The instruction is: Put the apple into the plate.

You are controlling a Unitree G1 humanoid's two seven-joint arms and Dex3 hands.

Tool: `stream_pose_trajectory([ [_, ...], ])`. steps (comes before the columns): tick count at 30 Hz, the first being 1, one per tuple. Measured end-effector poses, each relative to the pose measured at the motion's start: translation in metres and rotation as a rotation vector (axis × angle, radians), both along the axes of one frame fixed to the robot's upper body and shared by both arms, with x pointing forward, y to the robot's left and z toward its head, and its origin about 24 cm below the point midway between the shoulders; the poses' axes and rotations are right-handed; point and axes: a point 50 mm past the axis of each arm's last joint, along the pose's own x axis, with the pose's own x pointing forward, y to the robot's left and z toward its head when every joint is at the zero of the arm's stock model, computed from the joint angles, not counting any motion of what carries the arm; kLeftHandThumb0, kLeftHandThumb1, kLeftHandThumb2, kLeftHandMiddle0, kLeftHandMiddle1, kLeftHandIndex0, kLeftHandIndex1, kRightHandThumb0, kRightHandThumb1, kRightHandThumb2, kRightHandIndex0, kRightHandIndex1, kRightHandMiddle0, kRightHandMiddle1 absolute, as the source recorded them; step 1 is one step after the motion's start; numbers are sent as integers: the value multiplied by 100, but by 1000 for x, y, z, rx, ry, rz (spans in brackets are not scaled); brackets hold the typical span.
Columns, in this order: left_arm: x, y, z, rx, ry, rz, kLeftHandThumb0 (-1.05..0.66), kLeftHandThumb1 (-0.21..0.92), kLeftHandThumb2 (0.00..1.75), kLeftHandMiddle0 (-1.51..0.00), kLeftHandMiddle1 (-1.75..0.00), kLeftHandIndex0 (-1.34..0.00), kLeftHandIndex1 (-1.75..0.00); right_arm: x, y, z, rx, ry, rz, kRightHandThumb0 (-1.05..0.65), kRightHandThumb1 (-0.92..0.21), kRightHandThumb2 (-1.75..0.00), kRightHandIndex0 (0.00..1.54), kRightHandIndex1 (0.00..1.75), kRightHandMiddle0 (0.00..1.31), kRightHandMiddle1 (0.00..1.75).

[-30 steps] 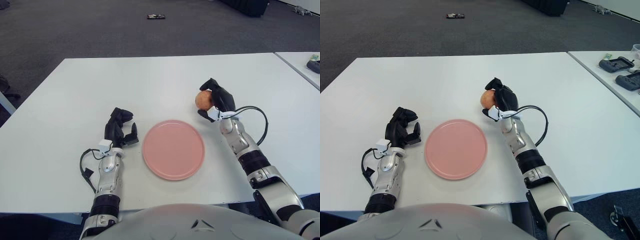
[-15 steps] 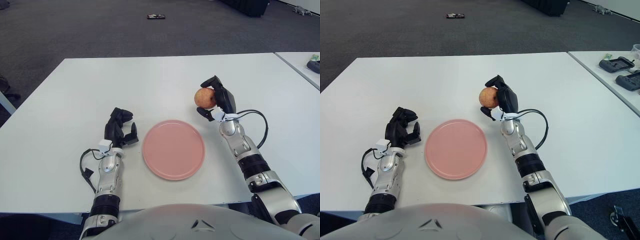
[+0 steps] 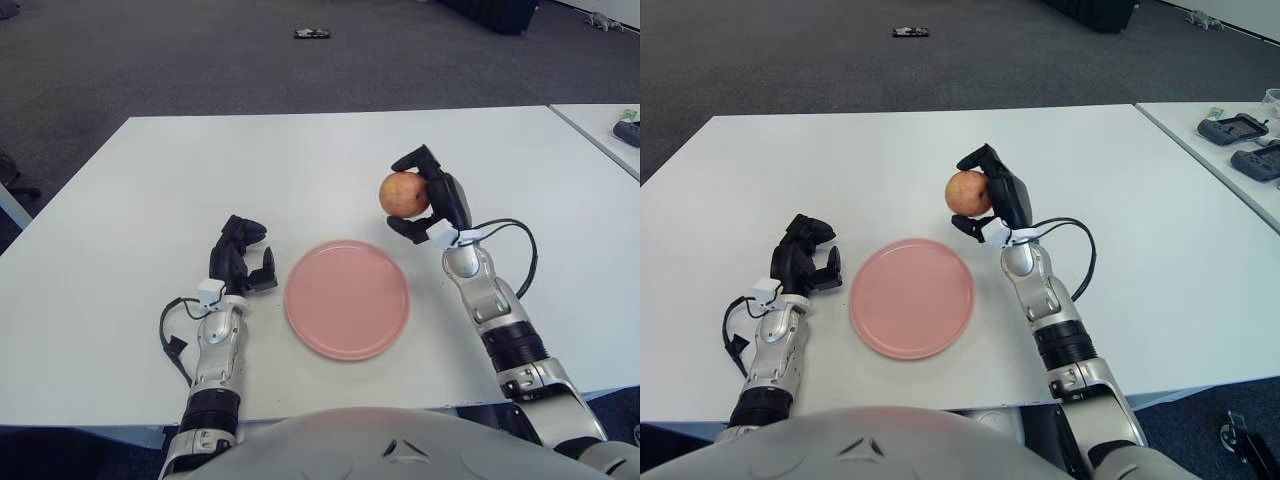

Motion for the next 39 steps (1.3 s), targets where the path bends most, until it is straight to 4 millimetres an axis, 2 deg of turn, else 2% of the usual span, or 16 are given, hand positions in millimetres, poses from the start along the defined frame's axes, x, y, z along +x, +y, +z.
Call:
stream_pose_trajectory([
  [11,1,0,0,-2,10,-1,-1,12,156,-75,-175,-52,-175,-21,9,7,-104,81,341,0,12,-175,99,157,71,175],
  [16,1,0,0,-2,12,-1,-1,21,147,-69,-175,-46,-175,-29,17,9,-171,112,451,0,11,-175,99,159,70,175],
  [31,0,-1,0,-2,5,-8,-1,24,142,-67,-173,-43,-175,-36,28,6,-244,170,565,0,11,-175,99,159,70,175],
  [39,0,0,1,0,3,-5,-1,23,144,-68,-174,-45,-175,-43,43,-10,-339,231,631,0,11,-175,98,159,70,175],
])
